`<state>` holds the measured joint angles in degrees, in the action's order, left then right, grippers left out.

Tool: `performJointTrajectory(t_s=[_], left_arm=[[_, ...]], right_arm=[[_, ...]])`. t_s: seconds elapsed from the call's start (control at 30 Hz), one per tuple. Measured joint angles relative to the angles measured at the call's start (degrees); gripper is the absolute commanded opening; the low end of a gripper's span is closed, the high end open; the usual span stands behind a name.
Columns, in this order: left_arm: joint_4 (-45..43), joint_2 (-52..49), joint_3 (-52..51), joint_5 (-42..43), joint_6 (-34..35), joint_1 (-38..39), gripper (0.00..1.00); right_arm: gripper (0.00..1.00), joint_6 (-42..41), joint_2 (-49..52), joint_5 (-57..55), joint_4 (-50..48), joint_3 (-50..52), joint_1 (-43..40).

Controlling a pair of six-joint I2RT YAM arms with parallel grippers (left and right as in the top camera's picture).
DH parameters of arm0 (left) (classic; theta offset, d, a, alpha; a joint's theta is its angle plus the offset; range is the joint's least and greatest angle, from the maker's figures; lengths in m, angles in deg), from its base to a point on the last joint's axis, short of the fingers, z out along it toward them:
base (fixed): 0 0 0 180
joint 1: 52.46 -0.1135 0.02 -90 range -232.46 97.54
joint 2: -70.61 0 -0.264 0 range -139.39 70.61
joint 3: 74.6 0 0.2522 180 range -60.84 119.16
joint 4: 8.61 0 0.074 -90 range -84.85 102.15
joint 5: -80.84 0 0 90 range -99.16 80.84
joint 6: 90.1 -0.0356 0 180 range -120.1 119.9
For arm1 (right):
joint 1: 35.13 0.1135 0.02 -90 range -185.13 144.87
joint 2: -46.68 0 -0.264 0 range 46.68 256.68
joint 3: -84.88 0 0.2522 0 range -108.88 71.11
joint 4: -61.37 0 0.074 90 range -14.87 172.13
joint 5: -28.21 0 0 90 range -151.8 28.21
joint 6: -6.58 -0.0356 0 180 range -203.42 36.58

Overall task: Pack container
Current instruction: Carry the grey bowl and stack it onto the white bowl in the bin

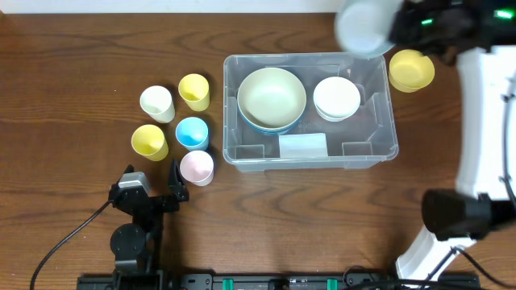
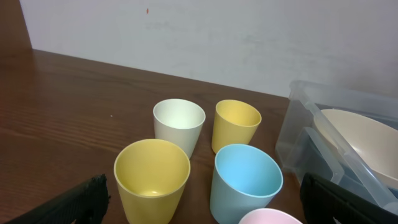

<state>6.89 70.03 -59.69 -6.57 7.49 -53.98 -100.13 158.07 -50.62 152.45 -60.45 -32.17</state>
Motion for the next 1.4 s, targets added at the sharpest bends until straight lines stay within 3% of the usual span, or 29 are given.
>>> performJointTrajectory(t_s=[0.3,1.2,1.3,1.4], left_arm=[[0.0,0.0,0.0,0.0,0.0,0.0,0.98],[0.0,0.0,0.0,0.0,0.0,0.0,0.98],[0.0,0.0,0.0,0.0,0.0,0.0,0.98],[0.0,0.0,0.0,0.0,0.0,0.0,0.98]], right_arm=[[0.01,-0.02,5.77,-0.87,-3.15,10.45,4.26],[0.05,-1.07,8.02,-4.57,-16.46,29.29,1.44],[0.09,-1.11,8.07,-4.55,-16.59,29.4,1.44],[0.24,-1.46,8.07,-4.46,-16.7,29.4,1.44]])
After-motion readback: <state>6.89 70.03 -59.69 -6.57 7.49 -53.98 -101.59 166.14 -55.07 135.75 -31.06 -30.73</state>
